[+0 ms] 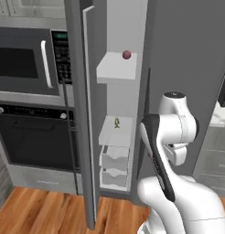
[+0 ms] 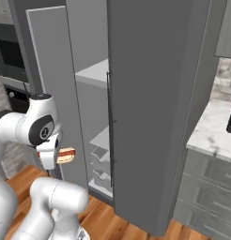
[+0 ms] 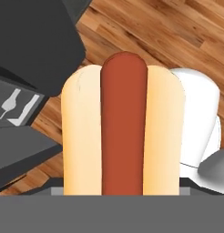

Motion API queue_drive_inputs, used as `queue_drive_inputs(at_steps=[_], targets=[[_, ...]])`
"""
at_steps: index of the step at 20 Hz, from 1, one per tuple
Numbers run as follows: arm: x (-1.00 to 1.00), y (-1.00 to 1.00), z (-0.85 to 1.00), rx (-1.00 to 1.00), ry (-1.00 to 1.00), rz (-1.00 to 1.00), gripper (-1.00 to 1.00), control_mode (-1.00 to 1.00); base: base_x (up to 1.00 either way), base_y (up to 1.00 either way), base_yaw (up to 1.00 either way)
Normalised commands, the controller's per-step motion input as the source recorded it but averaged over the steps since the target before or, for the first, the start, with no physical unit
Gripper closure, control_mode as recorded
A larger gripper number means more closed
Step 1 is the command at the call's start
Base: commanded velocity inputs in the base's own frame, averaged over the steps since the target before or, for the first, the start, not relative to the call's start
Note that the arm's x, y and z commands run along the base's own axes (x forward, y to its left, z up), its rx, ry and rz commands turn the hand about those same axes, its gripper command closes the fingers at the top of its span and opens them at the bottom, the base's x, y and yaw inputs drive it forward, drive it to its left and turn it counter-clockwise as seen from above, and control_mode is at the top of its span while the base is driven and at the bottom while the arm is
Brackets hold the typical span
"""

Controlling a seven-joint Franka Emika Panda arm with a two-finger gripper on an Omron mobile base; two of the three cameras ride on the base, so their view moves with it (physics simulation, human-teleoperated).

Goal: Store the hot dog in the freezer for long-term storage. Close the freezer door after placing the cooked food.

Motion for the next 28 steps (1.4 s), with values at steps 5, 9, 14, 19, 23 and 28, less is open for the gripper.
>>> queue_drive_inputs(at_steps=[5,9,14,19,23,28], targets=[[0.0,0.0,0.0,0.0,0.0,0.0,1.0,1.0,0.54,0.08,0.05],[0.0,0.0,0.0,0.0,0.0,0.0,1.0,1.0,0.58,0.24,0.01],[0.0,0.0,0.0,0.0,0.0,0.0,1.0,1.0,0.34,0.48,0.01],[0.0,0.0,0.0,0.0,0.0,0.0,1.0,1.0,0.61,0.11,0.13],[0.0,0.0,0.0,0.0,0.0,0.0,1.0,1.0,0.44,0.0,0.17],[0.0,0.0,0.0,0.0,0.0,0.0,1.0,1.0,0.42,-0.03,0.16]])
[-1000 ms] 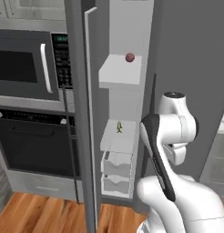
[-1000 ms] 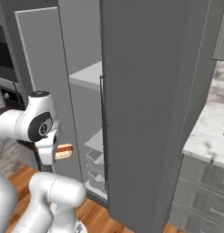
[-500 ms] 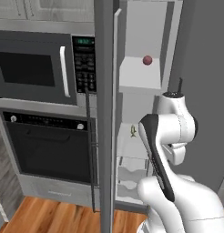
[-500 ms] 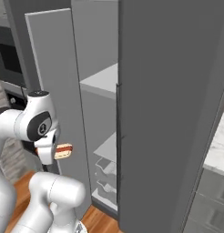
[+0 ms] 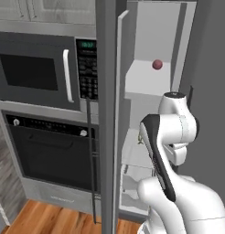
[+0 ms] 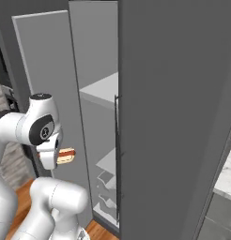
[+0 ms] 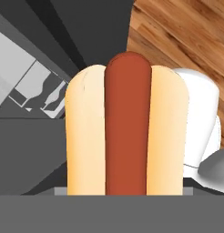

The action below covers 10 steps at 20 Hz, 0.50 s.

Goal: Store the hot dog in the freezer for long-term storage. Close the freezer door after placing the cooked food.

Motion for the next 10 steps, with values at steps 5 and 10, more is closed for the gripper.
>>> queue_drive_inputs(at_steps=[5,10], targets=[[0.0,0.0,0.0,0.0,0.0,0.0,1.0,1.0,0.36,-0.14,0.12],[0.0,0.0,0.0,0.0,0.0,0.0,1.0,1.0,0.37,-0.13,0.07]])
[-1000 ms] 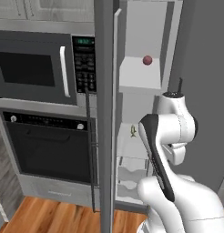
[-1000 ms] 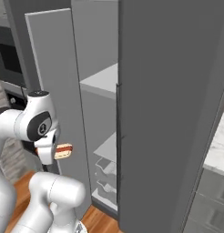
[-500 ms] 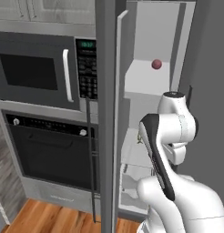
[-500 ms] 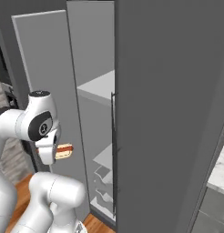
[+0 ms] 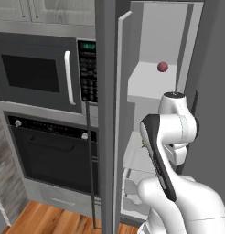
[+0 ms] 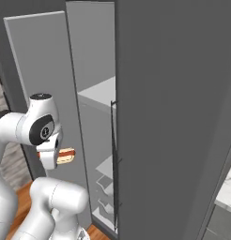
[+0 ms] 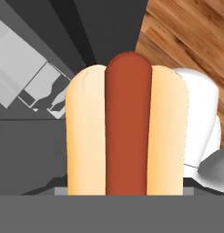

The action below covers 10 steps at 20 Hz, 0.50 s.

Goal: Store the hot dog in the freezer for long-term storage. Close the freezer door after placing the cooked food.

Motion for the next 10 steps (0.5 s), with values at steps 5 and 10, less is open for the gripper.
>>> queue_drive_inputs(at_steps=[5,10], targets=[[0.0,0.0,0.0,0.0,0.0,0.0,1.0,1.0,0.39,-0.12,0.05],[0.0,0.0,0.0,0.0,0.0,0.0,1.0,1.0,0.18,-0.06,0.01]])
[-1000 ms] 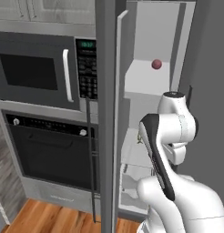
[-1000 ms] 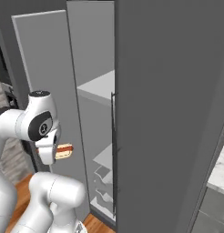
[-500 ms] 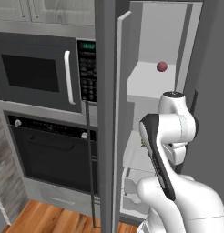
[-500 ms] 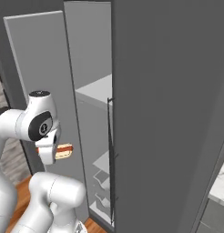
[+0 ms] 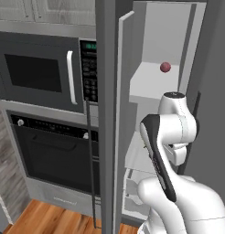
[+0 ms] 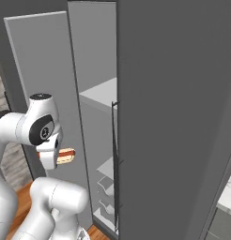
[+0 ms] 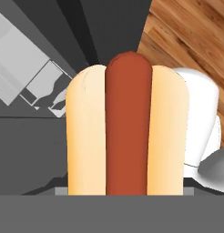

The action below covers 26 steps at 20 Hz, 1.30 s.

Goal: Store the hot dog in the freezer for long-term storage. Close the freezer door after placing the cooked food.

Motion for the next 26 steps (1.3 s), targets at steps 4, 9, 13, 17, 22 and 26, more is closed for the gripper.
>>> queue_drive_inputs(at_steps=[4,9,13,17,22,26], targets=[[0.0,0.0,0.0,0.0,0.0,0.0,1.0,1.0,0.0,0.0,0.0],[0.0,0.0,0.01,0.0,-0.04,0.0,1.0,-1.0,0.0,0.0,0.0],[0.1,-0.01,0.34,-0.08,-0.18,0.02,1.0,-1.0,0.0,0.0,0.0],[0.24,-0.44,0.36,-0.09,-0.15,0.17,1.0,-1.0,0.0,0.0,0.0],[0.38,-0.27,0.4,-0.07,-0.02,0.29,1.0,-1.0,0.0,0.0,0.0],[0.36,-0.06,0.37,-0.15,0.0,0.14,1.0,-1.0,0.0,0.0,0.0]])
